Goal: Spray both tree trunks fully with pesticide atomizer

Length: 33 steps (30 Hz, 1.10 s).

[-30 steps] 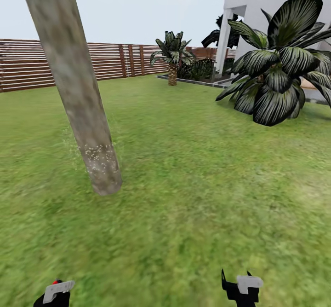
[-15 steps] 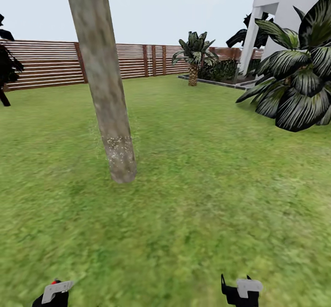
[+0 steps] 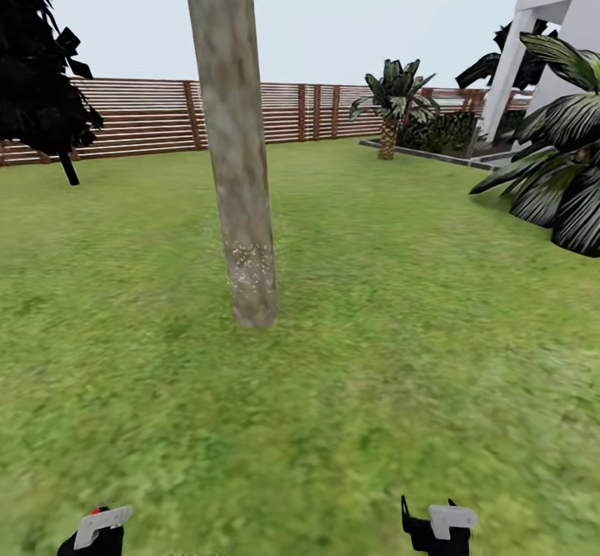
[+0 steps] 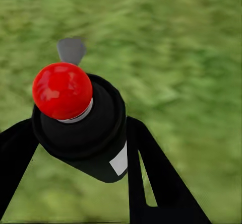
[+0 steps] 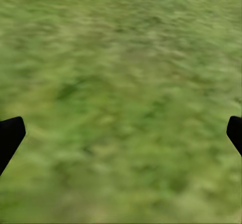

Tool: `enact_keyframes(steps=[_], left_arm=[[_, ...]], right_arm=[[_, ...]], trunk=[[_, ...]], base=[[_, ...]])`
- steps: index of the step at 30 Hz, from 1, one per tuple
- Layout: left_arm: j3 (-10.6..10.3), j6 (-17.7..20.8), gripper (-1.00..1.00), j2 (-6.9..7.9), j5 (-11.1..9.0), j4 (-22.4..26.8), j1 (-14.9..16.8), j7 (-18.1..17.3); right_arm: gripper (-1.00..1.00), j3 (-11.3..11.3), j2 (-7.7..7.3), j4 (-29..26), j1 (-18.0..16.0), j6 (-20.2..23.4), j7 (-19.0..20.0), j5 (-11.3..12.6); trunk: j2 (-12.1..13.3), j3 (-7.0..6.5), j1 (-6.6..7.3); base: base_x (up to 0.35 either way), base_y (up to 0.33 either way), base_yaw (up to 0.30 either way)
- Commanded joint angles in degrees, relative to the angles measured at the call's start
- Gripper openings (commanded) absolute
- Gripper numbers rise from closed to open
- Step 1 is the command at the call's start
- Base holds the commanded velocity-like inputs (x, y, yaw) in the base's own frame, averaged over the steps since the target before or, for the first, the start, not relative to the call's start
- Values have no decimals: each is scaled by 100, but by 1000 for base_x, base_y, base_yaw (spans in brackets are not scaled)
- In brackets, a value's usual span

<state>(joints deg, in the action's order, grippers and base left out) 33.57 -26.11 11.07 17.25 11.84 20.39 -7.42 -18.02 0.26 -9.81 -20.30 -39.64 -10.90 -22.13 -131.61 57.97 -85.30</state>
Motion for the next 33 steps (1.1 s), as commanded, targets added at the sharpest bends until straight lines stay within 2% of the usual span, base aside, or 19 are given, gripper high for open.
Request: enact_keyframes(steps=[1,4,10,19,33], left_arm=[[-4,-8,-100,2,-94,-3,0,-7],[-8,-16,-100,3,-190,-1,-7,-12],[-8,-25,-100,9,-204,6,-9,-13],[0,-22,-100,9,-205,28,-9,-5],[0,-17,-100,15,-204,22,-9,-5]], right_arm=[[100,1,0,1,0,0,0,-1],[100,1,0,5,0,0,0,-2],[100,4,0,5,0,0,0,-2],[100,3,0,5,0,0,0,-2],[100,7,0,5,0,0,0,-2]], trunk=[[0,-5,0],[0,-21,0],[0,-53,0],[0,-101,0],[0,-176,0]], base=[[0,0,246],[0,0,242],[-194,-13,239],[-202,-203,238],[-10,-33,239]])
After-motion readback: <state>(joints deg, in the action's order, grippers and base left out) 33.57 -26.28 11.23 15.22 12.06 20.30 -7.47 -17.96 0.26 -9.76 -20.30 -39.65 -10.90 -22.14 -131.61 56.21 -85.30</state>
